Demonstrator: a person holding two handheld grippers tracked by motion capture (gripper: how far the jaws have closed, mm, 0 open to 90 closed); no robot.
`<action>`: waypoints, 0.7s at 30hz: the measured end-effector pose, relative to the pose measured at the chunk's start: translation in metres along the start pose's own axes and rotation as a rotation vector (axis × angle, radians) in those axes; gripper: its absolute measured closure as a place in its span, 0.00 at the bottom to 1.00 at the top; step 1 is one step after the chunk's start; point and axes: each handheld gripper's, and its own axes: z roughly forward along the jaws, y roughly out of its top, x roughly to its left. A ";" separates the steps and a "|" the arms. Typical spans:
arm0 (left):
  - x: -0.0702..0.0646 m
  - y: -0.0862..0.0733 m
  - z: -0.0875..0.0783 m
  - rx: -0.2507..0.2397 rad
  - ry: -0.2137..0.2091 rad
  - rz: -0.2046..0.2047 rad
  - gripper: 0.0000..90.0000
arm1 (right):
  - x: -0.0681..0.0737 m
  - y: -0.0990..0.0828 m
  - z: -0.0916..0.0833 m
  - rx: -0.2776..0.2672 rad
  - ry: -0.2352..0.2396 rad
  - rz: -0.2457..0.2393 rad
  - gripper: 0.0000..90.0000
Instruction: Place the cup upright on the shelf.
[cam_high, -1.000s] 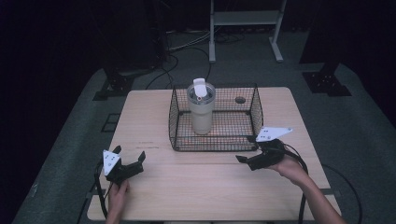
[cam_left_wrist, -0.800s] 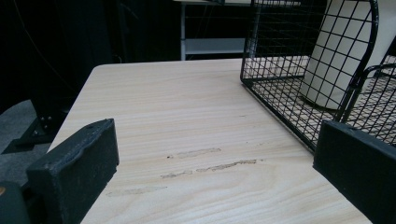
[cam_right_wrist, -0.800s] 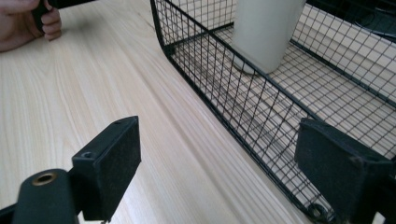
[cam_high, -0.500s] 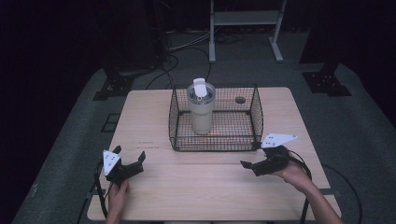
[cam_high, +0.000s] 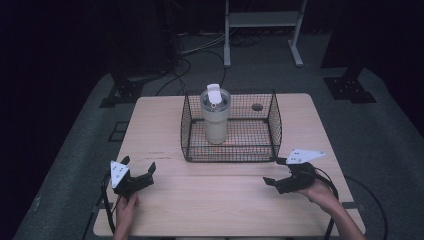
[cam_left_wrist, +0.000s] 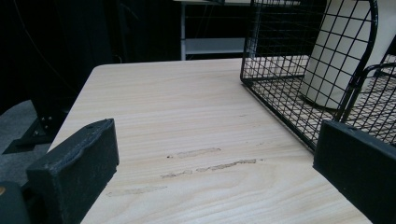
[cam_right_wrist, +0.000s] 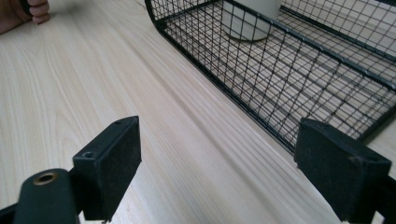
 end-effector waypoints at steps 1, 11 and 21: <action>0.000 0.000 0.000 0.000 0.000 0.000 0.00 | 0.000 -0.002 -0.001 0.001 -0.002 0.003 0.16; 0.000 0.000 0.000 0.001 0.000 0.001 0.00 | -0.002 -0.021 -0.007 0.004 -0.024 0.020 0.16; 0.000 0.000 0.000 0.003 0.001 0.001 0.00 | 0.005 -0.043 -0.016 -0.020 -0.018 0.064 0.16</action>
